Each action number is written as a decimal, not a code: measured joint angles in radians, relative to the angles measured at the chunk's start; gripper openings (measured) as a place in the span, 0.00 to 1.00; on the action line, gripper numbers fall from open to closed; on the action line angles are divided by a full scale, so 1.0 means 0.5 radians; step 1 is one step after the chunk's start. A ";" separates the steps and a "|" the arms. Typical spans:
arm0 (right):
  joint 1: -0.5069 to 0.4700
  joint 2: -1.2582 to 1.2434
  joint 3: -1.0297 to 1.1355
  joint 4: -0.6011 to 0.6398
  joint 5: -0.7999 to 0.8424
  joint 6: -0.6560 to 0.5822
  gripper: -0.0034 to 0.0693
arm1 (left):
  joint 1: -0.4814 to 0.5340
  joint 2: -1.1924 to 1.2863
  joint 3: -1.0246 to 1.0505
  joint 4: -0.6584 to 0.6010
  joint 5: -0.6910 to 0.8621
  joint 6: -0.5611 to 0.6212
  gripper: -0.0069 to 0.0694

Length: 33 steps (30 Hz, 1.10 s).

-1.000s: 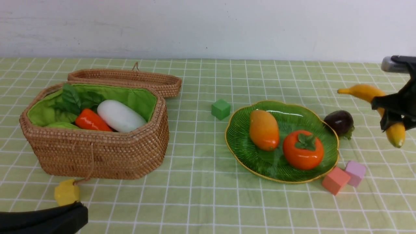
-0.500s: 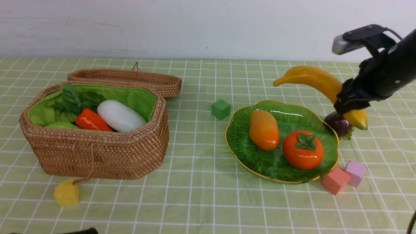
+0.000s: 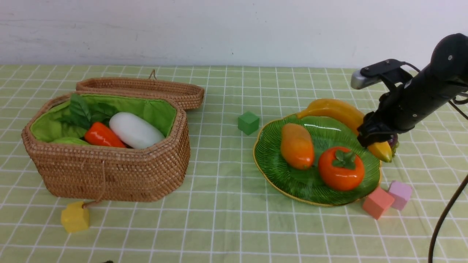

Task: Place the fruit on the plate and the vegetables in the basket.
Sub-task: Use the right arm to grab a banana and put it into the right plate, then use the right arm to grab a mangosteen and put it into the right plate

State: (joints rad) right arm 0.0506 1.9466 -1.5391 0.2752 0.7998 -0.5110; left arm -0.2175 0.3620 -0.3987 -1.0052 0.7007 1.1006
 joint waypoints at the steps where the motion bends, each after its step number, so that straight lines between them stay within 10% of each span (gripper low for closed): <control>1: 0.000 0.006 0.000 0.004 0.000 0.000 0.49 | 0.000 0.000 0.000 -0.001 -0.002 0.000 0.08; 23: 0.000 -0.212 0.000 0.004 0.150 0.020 0.81 | 0.000 0.000 0.000 -0.005 -0.042 0.010 0.09; 33: -0.219 -0.298 0.000 -0.106 0.085 0.960 0.77 | 0.000 0.000 0.000 -0.006 -0.056 0.010 0.09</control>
State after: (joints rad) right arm -0.0588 1.7974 -1.5391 0.2221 0.8423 -0.0308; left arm -0.2175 0.3620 -0.3987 -1.0080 0.6727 1.1057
